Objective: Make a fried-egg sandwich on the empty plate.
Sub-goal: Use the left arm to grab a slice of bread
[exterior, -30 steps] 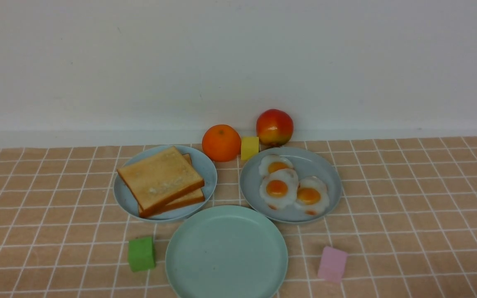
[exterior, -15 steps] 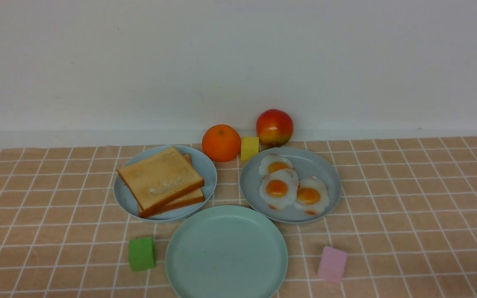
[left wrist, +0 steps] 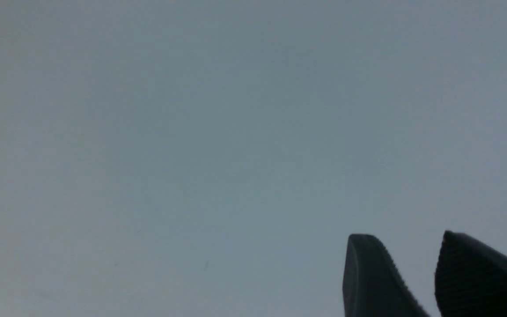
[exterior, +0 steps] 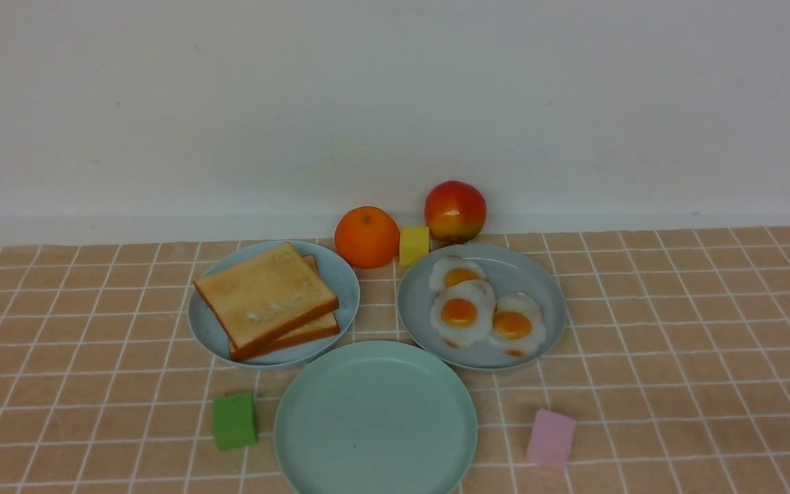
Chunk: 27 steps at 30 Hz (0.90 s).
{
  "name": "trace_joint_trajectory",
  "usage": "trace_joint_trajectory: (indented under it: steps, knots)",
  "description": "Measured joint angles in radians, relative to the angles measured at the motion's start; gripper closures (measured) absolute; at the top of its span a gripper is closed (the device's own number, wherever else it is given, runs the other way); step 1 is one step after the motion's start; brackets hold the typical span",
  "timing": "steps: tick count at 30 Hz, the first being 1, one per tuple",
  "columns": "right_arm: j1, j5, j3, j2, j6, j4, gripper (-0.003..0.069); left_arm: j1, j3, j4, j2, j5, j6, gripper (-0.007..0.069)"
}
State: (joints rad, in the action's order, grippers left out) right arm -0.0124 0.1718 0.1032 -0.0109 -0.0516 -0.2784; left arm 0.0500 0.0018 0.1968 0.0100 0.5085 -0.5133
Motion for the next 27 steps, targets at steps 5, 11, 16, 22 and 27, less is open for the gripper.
trace_joint_trajectory:
  steps: [5,11,16,22,27]
  knots:
    - [0.000,-0.021,0.209,0.090,-0.001,-0.002,0.0419,0.000,-0.206,-0.033,-0.101,-0.072,-0.025,0.0386]
    - [0.000,-0.231,0.490,0.329,-0.002,-0.002,0.0419,0.000,-0.501,-0.052,-0.346,-0.379,-0.041,0.0386]
    - [0.000,-0.549,0.680,0.582,-0.002,0.011,0.0419,0.000,-0.691,-0.065,-0.648,-0.769,-0.036,0.0386]
    - [0.000,-0.775,0.692,0.750,-0.001,-0.006,0.0419,0.000,-0.700,-0.129,-0.889,-0.876,-0.004,0.0386]
    - [0.000,-0.921,0.691,0.851,0.087,-0.095,0.0419,0.000,-0.701,-0.007,-1.100,-0.875,-0.029,0.0386]
